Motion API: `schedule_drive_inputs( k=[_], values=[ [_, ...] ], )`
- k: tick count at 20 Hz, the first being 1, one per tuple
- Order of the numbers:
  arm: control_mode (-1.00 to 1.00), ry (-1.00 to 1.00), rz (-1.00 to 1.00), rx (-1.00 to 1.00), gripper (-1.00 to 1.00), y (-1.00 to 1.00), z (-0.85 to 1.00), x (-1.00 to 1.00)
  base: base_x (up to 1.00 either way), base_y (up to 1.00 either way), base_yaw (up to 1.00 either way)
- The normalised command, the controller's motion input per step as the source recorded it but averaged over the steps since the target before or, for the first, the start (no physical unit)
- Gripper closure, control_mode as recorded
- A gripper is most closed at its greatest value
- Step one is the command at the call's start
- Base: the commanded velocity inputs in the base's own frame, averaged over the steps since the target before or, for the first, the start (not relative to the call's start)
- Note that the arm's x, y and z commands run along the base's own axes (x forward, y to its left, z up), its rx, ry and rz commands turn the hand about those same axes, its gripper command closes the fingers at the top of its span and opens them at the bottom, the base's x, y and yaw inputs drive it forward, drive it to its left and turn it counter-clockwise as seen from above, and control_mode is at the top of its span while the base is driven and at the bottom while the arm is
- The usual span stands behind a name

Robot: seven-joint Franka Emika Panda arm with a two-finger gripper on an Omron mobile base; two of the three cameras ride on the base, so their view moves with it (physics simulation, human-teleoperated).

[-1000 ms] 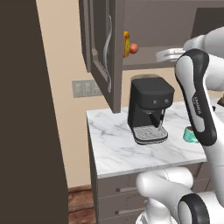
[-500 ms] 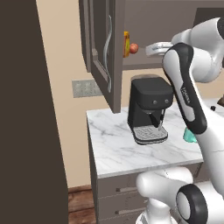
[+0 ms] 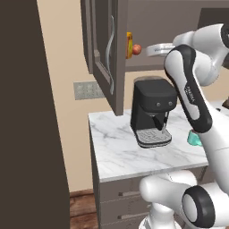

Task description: Pick the syrup bottle and honey bottle from the cabinet and place them next to the mug.

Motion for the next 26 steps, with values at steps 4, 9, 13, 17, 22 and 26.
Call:
schedule_drive_inputs(
  k=[4, 9, 13, 17, 22, 26],
  values=[
    [-1.00, 0.01, 0.00, -0.03, -1.00, 0.22, 0.00, 0.19, 0.00, 0.00, 0.00],
    [-1.00, 0.11, 0.00, -0.07, -1.00, 0.17, 0.08, 0.35, 0.00, 0.00, 0.00],
    [-1.00, 0.15, 0.00, -0.07, -1.00, 0.03, 0.14, 0.43, 0.00, 0.00, 0.00],
    [-1.00, 0.04, 0.04, -0.01, -1.00, 0.00, 0.00, 0.55, 0.00, 0.00, 0.00],
    [-1.00, 0.00, 0.06, 0.00, -1.00, 0.00, 0.00, 0.41, 0.00, 0.00, 0.00],
    [-1.00, 0.00, 0.04, 0.00, -1.00, 0.00, -0.03, 0.35, 0.00, 0.00, 0.00]
  ],
)
